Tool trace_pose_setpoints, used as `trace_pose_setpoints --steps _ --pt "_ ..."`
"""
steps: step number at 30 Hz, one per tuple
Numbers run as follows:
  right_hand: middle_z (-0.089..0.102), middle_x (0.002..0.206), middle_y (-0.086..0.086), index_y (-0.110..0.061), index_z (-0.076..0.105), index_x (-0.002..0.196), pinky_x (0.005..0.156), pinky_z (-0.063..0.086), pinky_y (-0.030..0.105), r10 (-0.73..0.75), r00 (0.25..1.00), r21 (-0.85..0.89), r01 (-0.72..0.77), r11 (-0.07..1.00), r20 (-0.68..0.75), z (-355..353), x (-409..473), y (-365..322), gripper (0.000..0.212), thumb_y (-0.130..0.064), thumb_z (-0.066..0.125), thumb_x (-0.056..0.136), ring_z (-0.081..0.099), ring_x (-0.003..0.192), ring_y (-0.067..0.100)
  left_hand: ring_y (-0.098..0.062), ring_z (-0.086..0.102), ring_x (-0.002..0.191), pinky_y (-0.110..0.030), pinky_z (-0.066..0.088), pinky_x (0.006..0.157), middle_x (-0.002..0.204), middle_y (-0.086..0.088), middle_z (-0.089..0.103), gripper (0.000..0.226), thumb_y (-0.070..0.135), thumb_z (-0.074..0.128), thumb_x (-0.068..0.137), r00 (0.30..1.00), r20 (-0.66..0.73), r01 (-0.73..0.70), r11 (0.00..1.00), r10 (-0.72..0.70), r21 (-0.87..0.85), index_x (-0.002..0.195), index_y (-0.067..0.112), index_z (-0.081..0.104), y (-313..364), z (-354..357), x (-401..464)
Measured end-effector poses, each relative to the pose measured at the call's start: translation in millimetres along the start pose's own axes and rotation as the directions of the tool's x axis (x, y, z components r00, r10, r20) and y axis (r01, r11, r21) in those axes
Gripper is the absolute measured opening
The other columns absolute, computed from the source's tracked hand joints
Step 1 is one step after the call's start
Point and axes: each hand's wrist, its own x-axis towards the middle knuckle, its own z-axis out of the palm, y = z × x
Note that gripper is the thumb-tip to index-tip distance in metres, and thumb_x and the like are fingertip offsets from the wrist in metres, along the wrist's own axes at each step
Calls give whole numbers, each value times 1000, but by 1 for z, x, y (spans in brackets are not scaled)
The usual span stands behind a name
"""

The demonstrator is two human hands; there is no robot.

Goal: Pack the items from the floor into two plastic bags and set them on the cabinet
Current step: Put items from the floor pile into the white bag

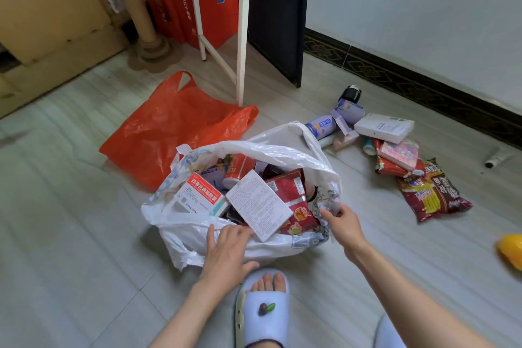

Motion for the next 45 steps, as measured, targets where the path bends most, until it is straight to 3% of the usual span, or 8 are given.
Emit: trace_pose_setpoints --steps 7,10,14,23,30,37,41,45 --pt "54 67 13 -1 53 65 68 49 44 -16 993 -175 -5 985 -115 -11 -8 11 27 -18 60 85 51 68 26 -15 51 103 -33 15 110 97 4 60 8 23 50 90 996 -84 3 999 -6 -36 88 20 57 -9 0 -15" --pt "55 56 10 -6 52 57 72 52 47 -32 980 -163 0 987 -195 -19 -16 5 31 -20 59 85 60 67 33 -25 56 78 -30 37 82 78 -3 61 8 9 57 85 981 -192 -46 985 13 -164 78 13 57 -8 -17 -29" --pt "58 51 6 -8 61 59 76 52 44 -23 974 -81 5 997 -223 -32 -25 -12 31 -20 57 87 62 68 33 -21 51 72 -30 37 60 76 -2 58 8 6 57 86 937 -344 -52 946 -64 -320 81 12 54 4 -47 -43" --pt "52 65 8 -3 55 85 64 46 36 119 988 105 -108 989 -99 -24 -61 10 20 -22 57 89 49 59 21 -13 50 90 -25 36 81 91 -2 62 34 6 78 67 951 -307 -84 980 24 -181 97 15 64 9 -22 -70" --pt "61 91 -1 -14 59 95 95 43 41 284 894 446 -423 788 346 23 -78 37 17 -28 52 92 58 93 14 -14 42 87 -27 39 78 89 -9 56 36 -4 76 65 919 -395 -97 972 5 -213 92 13 59 7 8 -66" --pt "71 78 2 -9 58 97 88 44 34 299 909 746 -410 524 289 42 -71 14 14 -14 45 96 66 75 13 -36 59 106 -45 52 86 107 -17 62 43 17 85 58 938 -344 -41 999 32 -18 96 11 66 12 0 -43" --pt "71 71 1 -10 57 100 90 44 36 323 908 768 -404 497 268 31 -82 17 11 -12 48 95 68 55 9 -32 62 93 -37 51 77 97 -13 65 32 7 82 58 900 -433 -53 999 51 8 85 14 69 20 -9 -31" --pt "65 82 6 -7 54 108 84 49 34 280 934 759 -346 551 223 21 -93 9 15 -10 49 94 64 69 15 -24 63 76 -29 41 76 81 -5 65 11 6 68 73 834 -528 -173 984 163 30 82 12 68 19 -21 -33"
